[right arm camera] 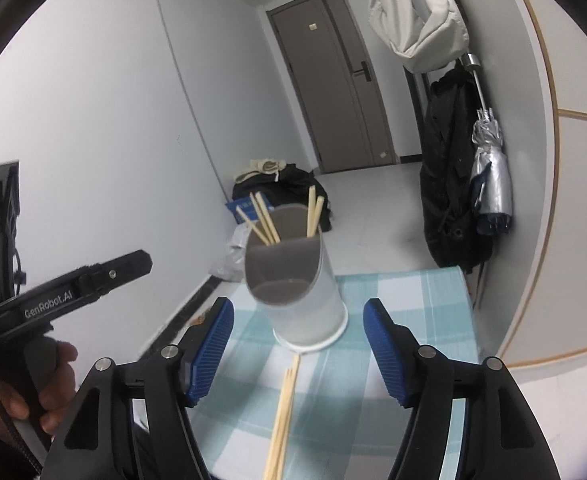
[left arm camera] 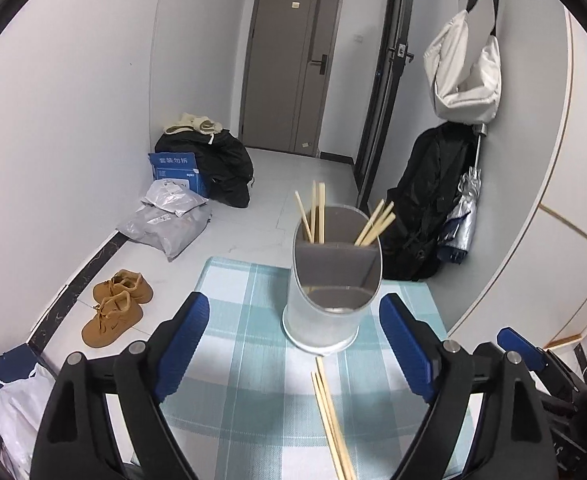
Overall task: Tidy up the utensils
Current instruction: 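Move both open grippers down toward the chopstick pile beside the holder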
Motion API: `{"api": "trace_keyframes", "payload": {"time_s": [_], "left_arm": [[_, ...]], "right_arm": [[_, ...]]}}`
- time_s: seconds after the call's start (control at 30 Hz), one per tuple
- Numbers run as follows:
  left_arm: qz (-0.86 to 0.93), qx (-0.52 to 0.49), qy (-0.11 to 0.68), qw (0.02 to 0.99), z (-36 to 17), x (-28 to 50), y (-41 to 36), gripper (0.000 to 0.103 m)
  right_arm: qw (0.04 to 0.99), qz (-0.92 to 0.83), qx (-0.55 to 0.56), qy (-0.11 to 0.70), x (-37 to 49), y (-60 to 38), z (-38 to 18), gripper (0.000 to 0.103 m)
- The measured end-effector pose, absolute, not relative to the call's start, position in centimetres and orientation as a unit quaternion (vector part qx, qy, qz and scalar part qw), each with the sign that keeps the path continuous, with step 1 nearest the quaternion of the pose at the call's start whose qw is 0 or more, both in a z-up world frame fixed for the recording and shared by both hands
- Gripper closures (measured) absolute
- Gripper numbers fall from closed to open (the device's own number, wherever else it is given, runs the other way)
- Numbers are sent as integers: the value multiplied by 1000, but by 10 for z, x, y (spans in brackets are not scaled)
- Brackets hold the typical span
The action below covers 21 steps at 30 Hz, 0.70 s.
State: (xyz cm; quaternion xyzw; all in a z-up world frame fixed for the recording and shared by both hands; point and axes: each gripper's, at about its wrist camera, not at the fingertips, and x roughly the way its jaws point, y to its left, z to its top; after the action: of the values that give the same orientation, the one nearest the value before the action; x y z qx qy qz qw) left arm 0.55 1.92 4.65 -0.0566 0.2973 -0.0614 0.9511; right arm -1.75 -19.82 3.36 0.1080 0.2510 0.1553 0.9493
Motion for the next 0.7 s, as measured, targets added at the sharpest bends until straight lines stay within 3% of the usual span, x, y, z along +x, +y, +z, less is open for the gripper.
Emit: {"api": "trace_keyframes", "payload": {"time_s": [0.1, 0.7], "left_arm": [[-56, -53, 300, 951, 37, 4, 19, 13], [-54, -68, 339, 937, -19, 17, 23, 12]], "right_arm": [[949, 157, 92, 257, -22, -193, 23, 32], [935, 145, 84, 314, -17, -186, -29, 30]]}}
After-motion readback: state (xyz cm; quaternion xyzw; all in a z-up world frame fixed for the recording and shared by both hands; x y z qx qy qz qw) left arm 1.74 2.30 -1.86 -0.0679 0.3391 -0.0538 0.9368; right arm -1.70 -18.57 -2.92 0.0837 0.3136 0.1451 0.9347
